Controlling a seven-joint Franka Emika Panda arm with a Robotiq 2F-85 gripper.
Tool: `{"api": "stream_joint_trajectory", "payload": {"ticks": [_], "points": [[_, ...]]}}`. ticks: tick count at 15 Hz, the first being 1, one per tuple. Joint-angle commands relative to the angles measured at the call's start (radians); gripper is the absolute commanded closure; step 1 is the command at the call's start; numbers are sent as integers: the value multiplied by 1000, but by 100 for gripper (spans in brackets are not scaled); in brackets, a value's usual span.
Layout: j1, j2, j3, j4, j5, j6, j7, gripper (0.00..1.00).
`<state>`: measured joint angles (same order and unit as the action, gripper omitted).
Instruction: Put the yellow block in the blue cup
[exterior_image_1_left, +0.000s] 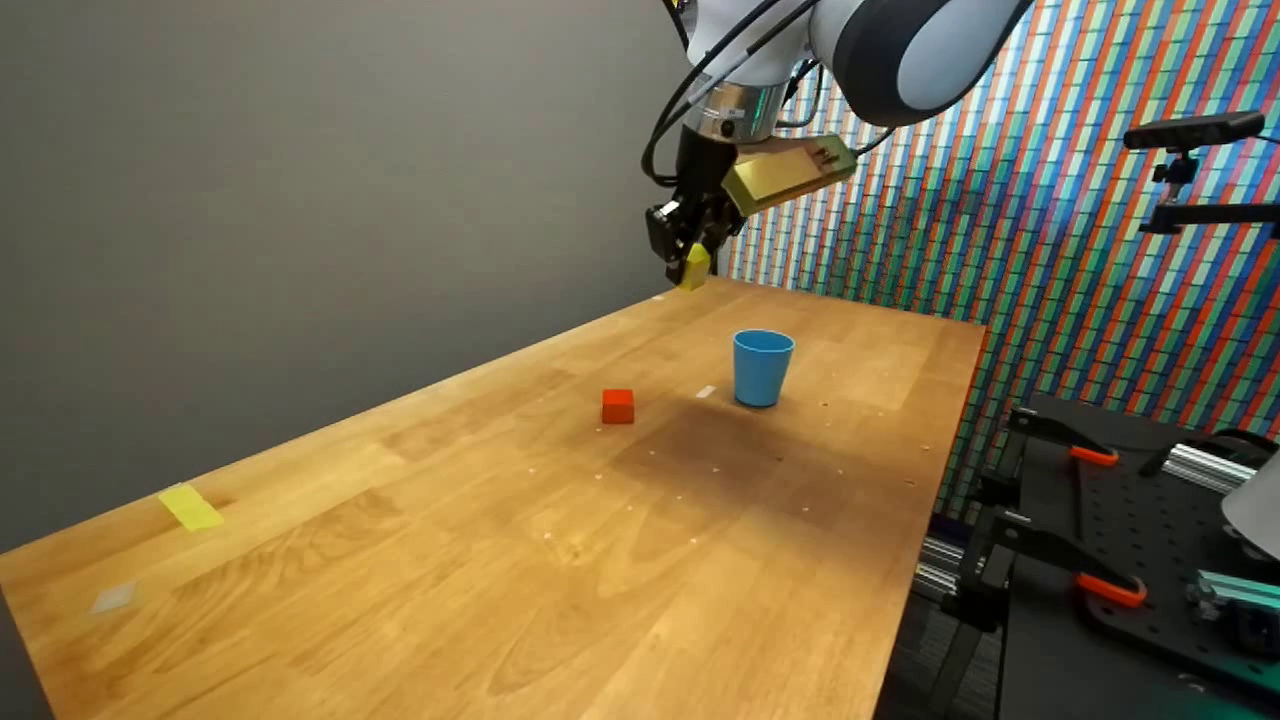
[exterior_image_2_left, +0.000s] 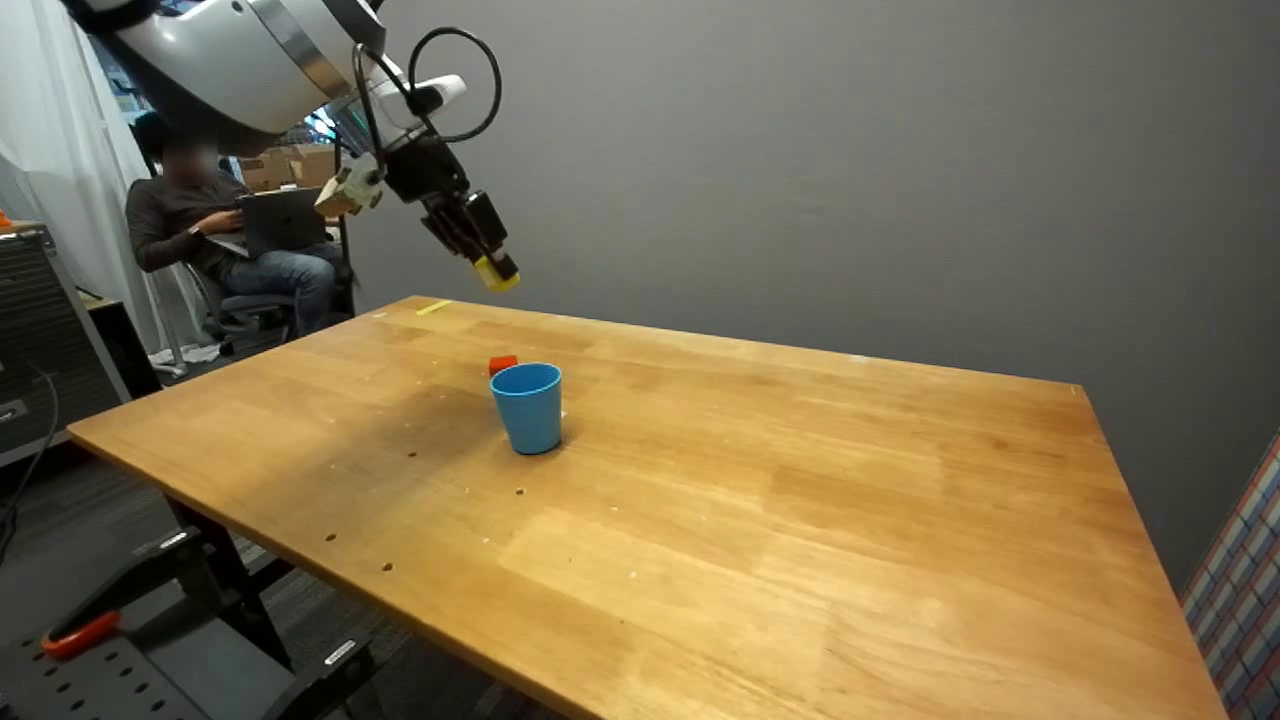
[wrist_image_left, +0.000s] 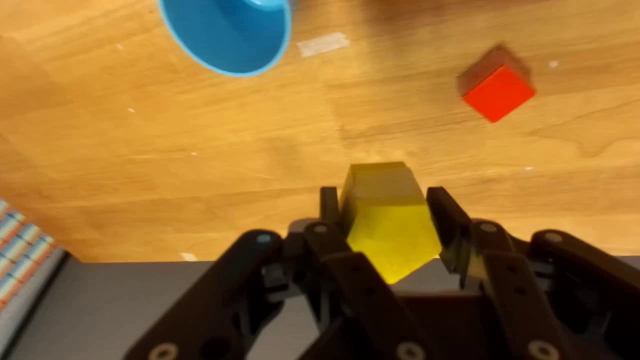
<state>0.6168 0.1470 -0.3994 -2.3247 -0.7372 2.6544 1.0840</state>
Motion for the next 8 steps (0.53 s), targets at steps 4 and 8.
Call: {"api": "stream_joint_trajectory", "payload": {"ticks": [4,8], "points": [[-308,-39,258,-25,52,-183,105,78],[-397,-22,340,-34,152,-169,82,78]]}}
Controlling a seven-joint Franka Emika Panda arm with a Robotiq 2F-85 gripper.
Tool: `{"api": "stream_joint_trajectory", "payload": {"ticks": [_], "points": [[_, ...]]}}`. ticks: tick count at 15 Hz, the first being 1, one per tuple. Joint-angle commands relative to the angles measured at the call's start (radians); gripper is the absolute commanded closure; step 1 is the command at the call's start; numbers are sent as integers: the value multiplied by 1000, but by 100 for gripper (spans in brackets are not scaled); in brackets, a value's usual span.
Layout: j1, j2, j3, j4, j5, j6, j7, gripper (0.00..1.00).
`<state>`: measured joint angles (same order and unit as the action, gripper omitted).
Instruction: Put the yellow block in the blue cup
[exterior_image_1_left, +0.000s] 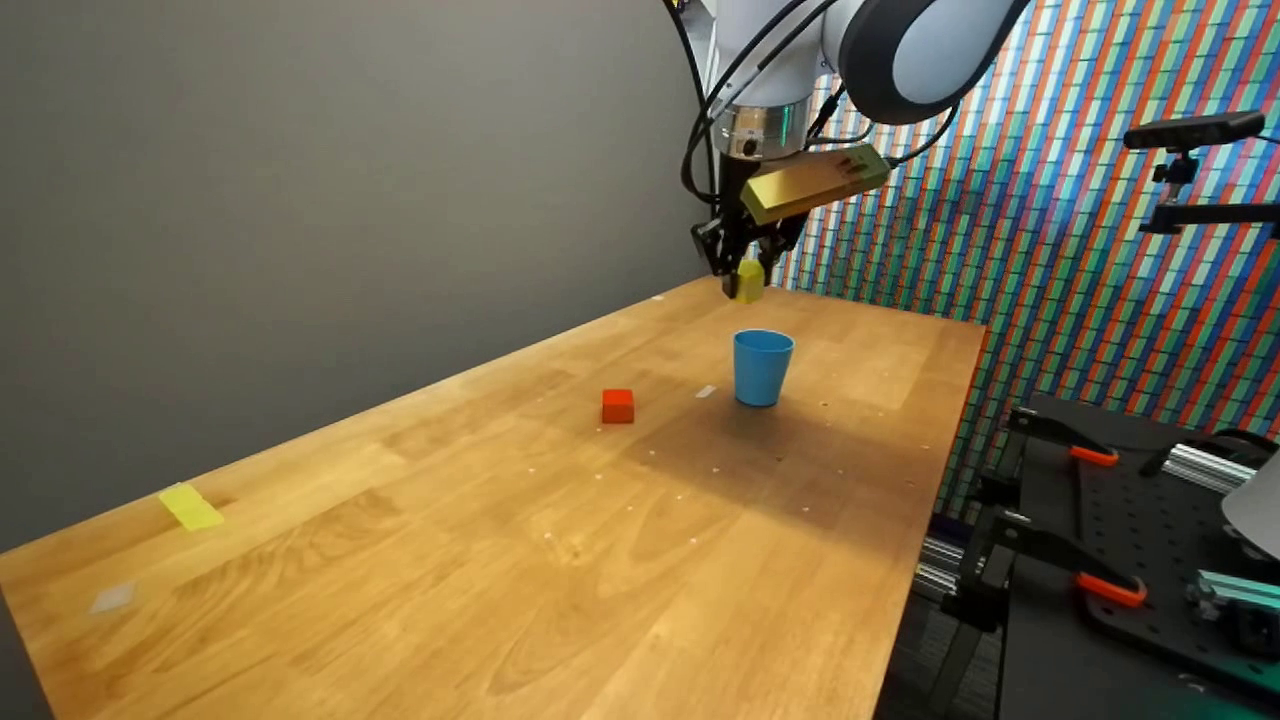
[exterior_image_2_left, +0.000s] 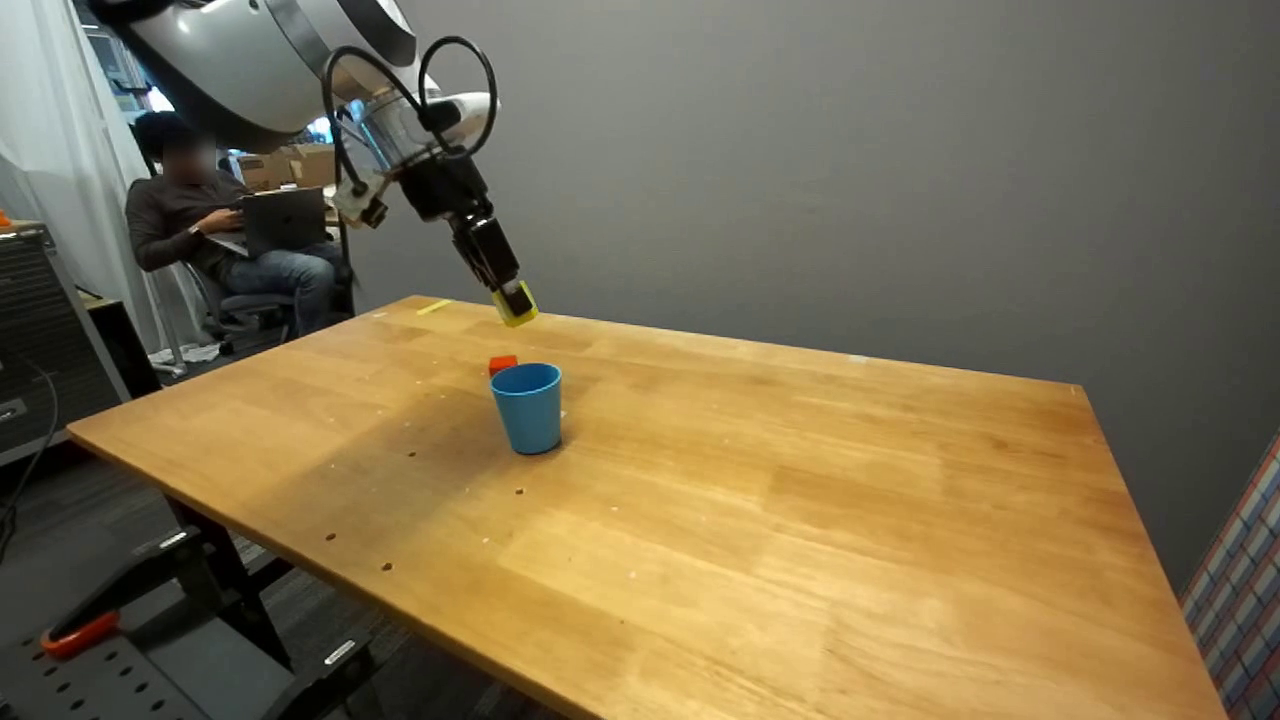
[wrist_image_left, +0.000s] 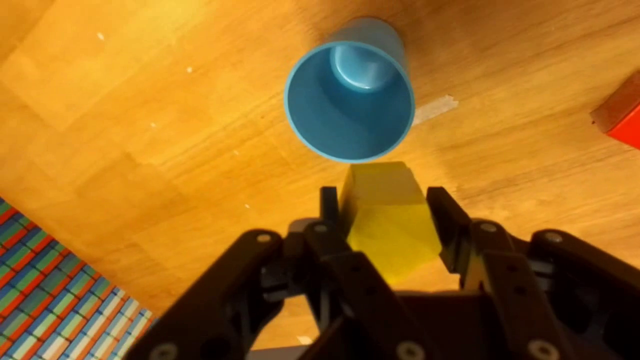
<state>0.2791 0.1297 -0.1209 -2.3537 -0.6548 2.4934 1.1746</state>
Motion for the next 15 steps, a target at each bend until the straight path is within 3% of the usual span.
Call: {"api": "stream_joint_trajectory", "payload": {"ticks": [1,15], "points": [[-71,-2,70,-5,80,-8,-1,78],[-157,65,70,0,218,-2,-19,78]]}}
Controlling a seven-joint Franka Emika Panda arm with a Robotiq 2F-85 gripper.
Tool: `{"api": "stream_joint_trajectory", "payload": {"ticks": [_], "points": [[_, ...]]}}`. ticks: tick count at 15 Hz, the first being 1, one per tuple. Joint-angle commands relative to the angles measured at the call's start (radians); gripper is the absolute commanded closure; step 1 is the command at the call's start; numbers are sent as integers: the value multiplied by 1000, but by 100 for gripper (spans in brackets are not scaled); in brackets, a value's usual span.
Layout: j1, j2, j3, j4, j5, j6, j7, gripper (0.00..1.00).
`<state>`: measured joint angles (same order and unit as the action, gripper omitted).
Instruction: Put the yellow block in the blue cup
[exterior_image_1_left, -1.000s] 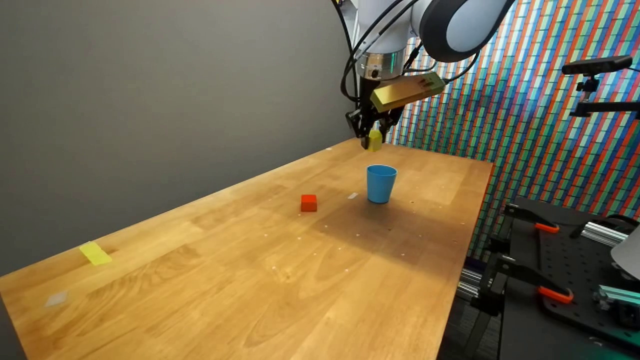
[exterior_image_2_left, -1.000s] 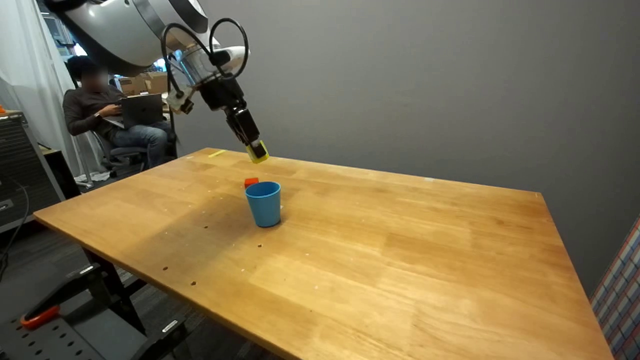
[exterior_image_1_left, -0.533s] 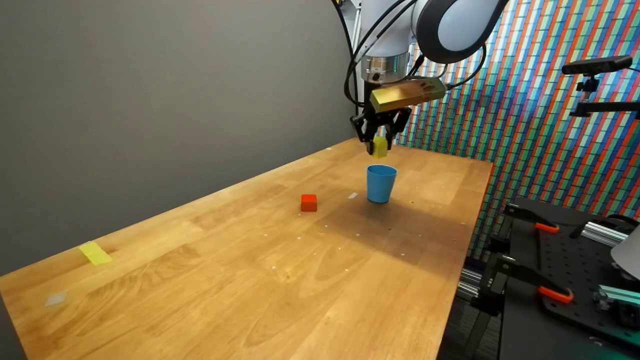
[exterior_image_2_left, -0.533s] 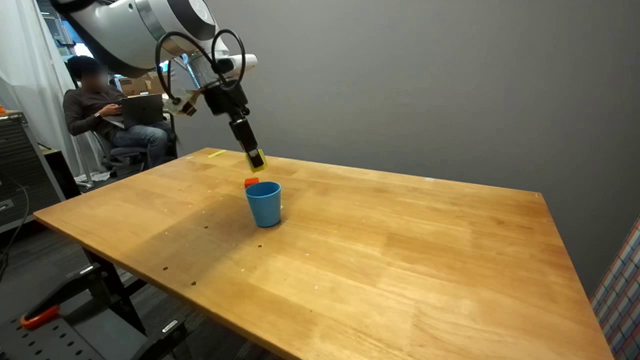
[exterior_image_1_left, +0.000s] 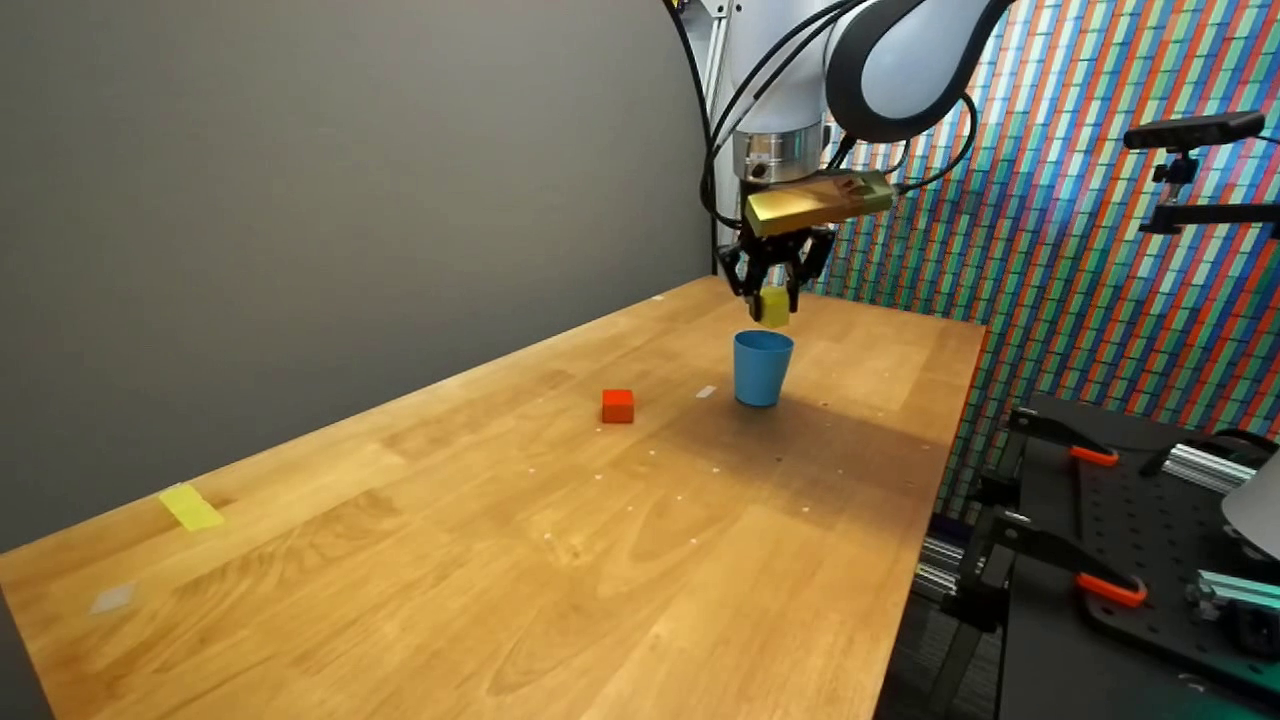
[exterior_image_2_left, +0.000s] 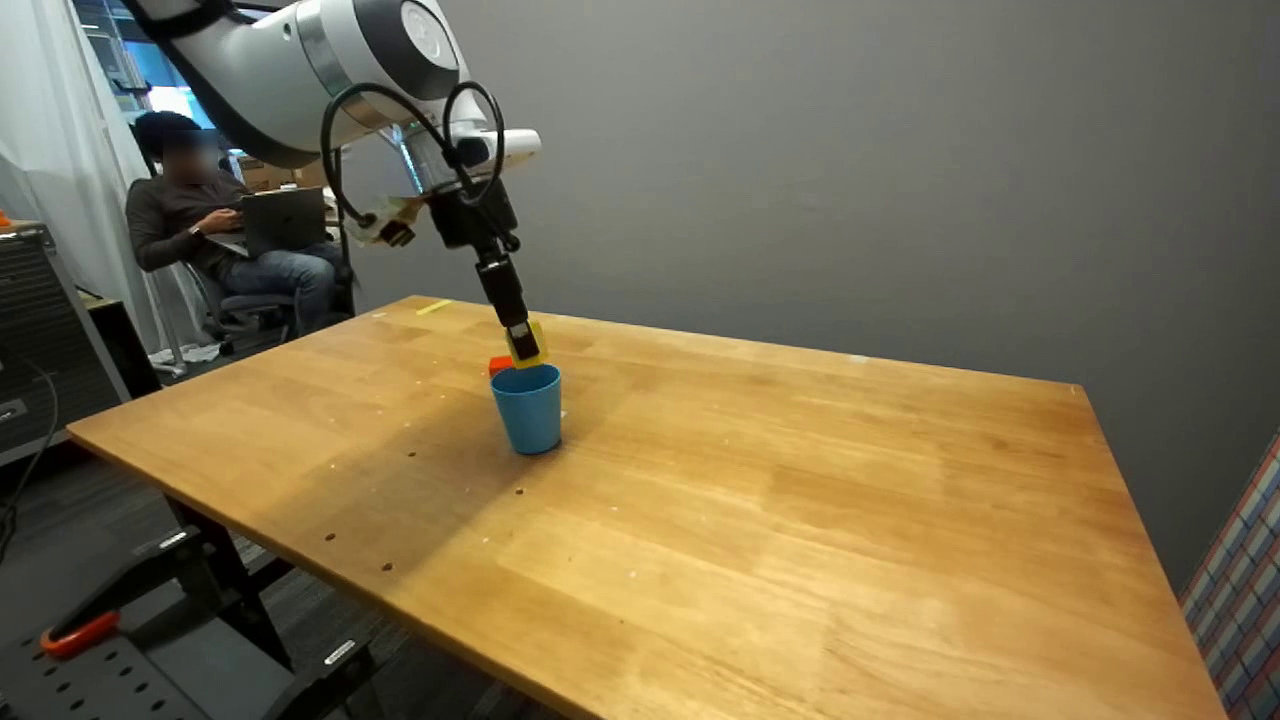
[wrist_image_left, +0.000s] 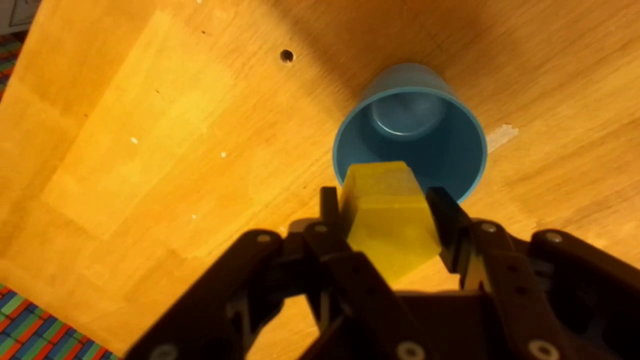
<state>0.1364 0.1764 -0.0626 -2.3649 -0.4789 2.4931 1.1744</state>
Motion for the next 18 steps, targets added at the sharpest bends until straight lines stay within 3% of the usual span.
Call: {"api": "stream_joint_trajectory", "payload": {"ticks": [1,5,6,8,11,15,18], "points": [[-13,25,12,12,52,-1,-22,78],[-7,48,12,17,79,8,-32,78],[-5,49,13,15,78,15,-36,28],[-3,49,14,18,82,13,-44,22],[-2,34,21,18,93,6,-59,0],[-13,-36,81,3,260,-77,-244,0],[-4,-124,114,8,368,-225,-377,0]]}}
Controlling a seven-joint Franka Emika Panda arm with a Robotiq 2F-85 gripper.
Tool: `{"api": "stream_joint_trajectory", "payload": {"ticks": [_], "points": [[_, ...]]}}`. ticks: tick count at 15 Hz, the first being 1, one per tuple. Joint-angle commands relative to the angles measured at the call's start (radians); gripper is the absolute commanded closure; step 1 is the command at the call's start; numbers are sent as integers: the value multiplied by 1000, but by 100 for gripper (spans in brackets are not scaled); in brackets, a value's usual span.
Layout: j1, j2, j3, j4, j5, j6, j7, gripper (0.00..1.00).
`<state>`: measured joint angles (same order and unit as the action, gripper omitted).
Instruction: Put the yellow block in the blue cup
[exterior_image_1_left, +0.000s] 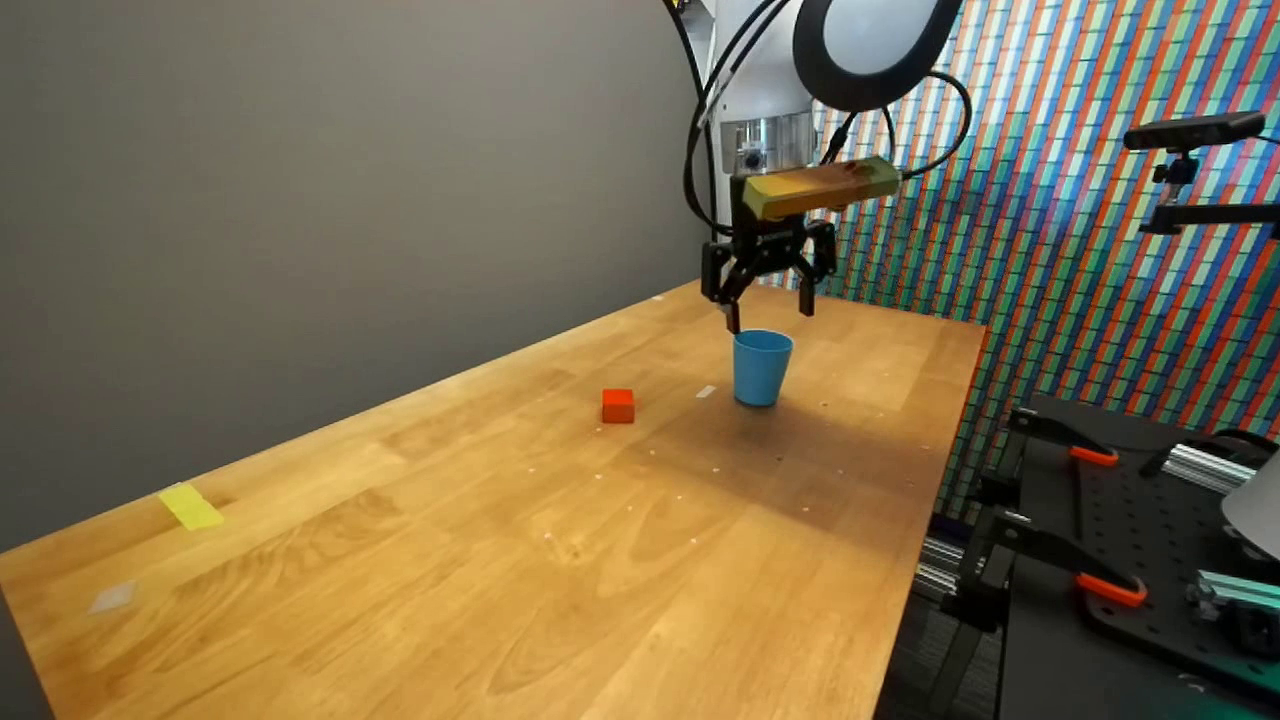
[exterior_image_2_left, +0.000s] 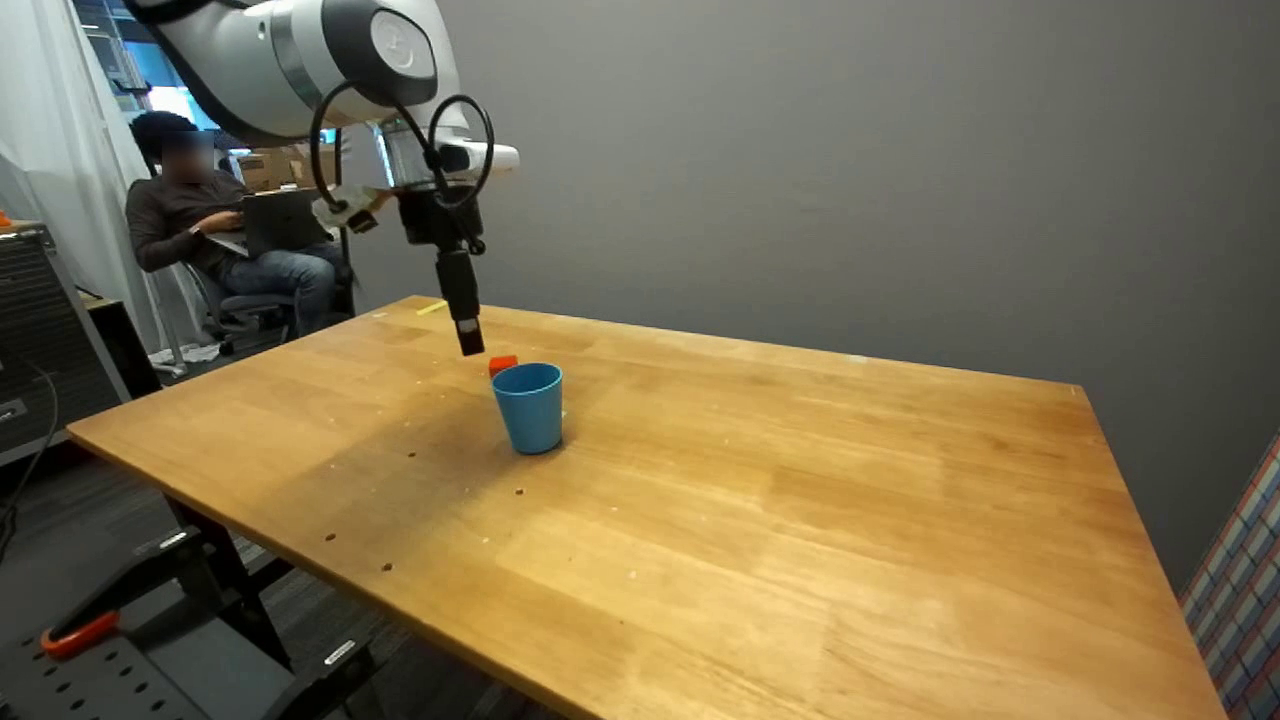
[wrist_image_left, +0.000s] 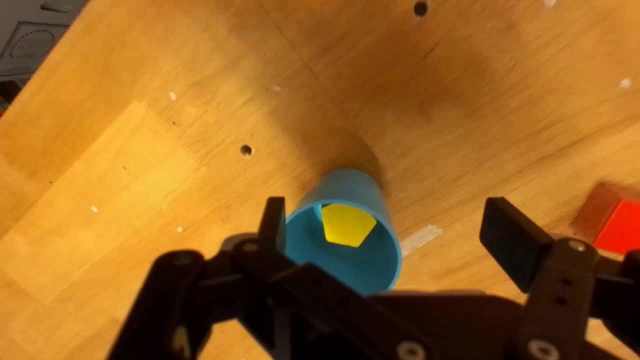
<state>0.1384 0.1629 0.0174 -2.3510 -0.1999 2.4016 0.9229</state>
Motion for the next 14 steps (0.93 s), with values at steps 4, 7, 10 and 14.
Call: {"api": "stream_joint_trajectory", "payload": {"ticks": [4,7,10,14], "points": [[-9,-237,59,9,121,-307,-210,0],[-20,-320,64,26,131,-404,-261,0],[-23,-378,64,44,167,-480,-336,0],[-34,-375,80,43,171,-491,-335,0]]}}
